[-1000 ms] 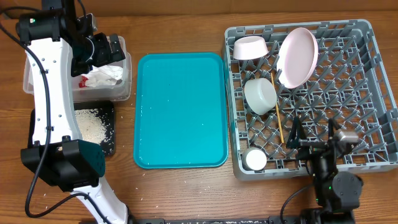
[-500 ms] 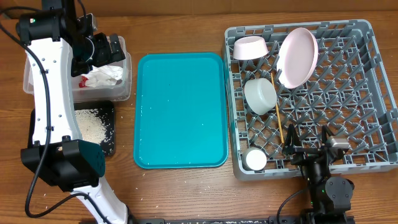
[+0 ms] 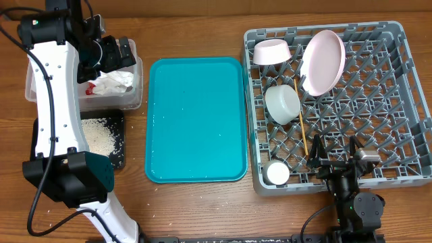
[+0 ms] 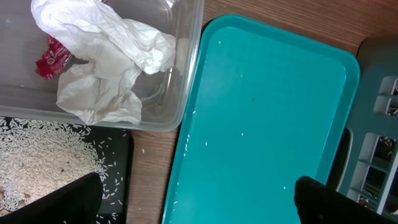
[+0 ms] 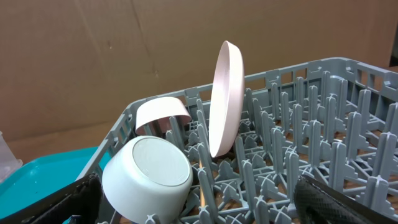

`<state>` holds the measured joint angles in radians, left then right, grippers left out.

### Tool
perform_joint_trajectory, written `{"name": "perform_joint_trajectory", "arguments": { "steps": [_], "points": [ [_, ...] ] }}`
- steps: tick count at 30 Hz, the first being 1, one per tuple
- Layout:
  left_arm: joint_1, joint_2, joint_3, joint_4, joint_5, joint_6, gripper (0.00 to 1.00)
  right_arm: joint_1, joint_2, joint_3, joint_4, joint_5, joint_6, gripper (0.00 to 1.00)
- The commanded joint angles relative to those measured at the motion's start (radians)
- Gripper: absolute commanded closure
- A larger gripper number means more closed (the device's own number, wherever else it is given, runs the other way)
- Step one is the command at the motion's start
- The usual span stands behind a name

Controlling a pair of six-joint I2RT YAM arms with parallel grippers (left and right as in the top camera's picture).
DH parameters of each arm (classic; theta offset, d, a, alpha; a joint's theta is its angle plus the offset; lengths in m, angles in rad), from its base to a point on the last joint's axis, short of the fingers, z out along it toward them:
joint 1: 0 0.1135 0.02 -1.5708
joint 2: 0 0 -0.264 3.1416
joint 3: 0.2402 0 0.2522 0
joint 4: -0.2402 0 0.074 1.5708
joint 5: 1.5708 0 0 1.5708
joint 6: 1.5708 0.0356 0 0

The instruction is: Sort waste into correct bins and load items into the dishwasher

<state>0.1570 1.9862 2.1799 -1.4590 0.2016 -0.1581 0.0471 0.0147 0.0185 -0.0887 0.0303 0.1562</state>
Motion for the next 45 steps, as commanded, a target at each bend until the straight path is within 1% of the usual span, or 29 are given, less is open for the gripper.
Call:
{"name": "perform_joint_trajectory", "arguments": {
  "steps": [1, 8, 12, 21, 24, 29, 32, 35, 36, 39, 40, 45],
  "points": [
    [-0.007, -0.008, 0.016, 0.001, -0.002, 0.001, 0.0, -0.003, -0.012, -0.011, 0.009, -0.003, -0.007, 0.0],
    [-0.007, -0.008, 0.016, 0.001, -0.002, 0.001, 0.0, -0.003, -0.012, -0.011, 0.009, -0.003, -0.007, 0.0],
    [-0.007, -0.008, 0.016, 0.002, -0.063, 0.008, 0.0, -0.003, -0.012, -0.011, 0.009, -0.003, -0.007, 0.0],
    [-0.008, -0.012, 0.016, -0.006, -0.066, 0.008, 0.0, -0.003, -0.012, -0.011, 0.009, -0.003, -0.007, 0.0],
    [-0.004, -0.021, 0.016, 0.04, -0.092, 0.008, 0.0, -0.003, -0.012, -0.011, 0.009, -0.003, -0.007, 0.0],
    [-0.007, -0.064, -0.017, 0.214, -0.094, 0.011, 0.0, -0.003, -0.012, -0.011, 0.009, -0.003, -0.007, 0.0],
    [-0.008, -0.138, -0.122, 0.363, -0.035, 0.074, 0.0, -0.003, -0.012, -0.011, 0.009, -0.003, -0.007, 0.0],
    [-0.008, -0.243, -0.29, 0.529, 0.002, 0.117, 0.0, -0.003, -0.012, -0.011, 0.009, -0.003, -0.007, 0.0],
    [-0.007, -0.297, -0.375, 0.598, 0.007, 0.127, 0.0, -0.003, -0.012, -0.011, 0.009, -0.003, -0.007, 0.0],
    [-0.006, -0.427, -0.571, 0.731, 0.006, 0.13, 0.0, -0.003, -0.012, -0.011, 0.009, -0.003, -0.007, 0.0],
    [-0.006, -0.456, -0.614, 0.756, 0.006, 0.13, 0.0, -0.003, -0.012, -0.011, 0.009, -0.003, -0.007, 0.0],
    [-0.006, -0.703, -0.94, 0.937, -0.007, 0.137, 0.0, -0.003, -0.012, -0.011, 0.009, -0.003, -0.007, 0.0]
  ]
}}
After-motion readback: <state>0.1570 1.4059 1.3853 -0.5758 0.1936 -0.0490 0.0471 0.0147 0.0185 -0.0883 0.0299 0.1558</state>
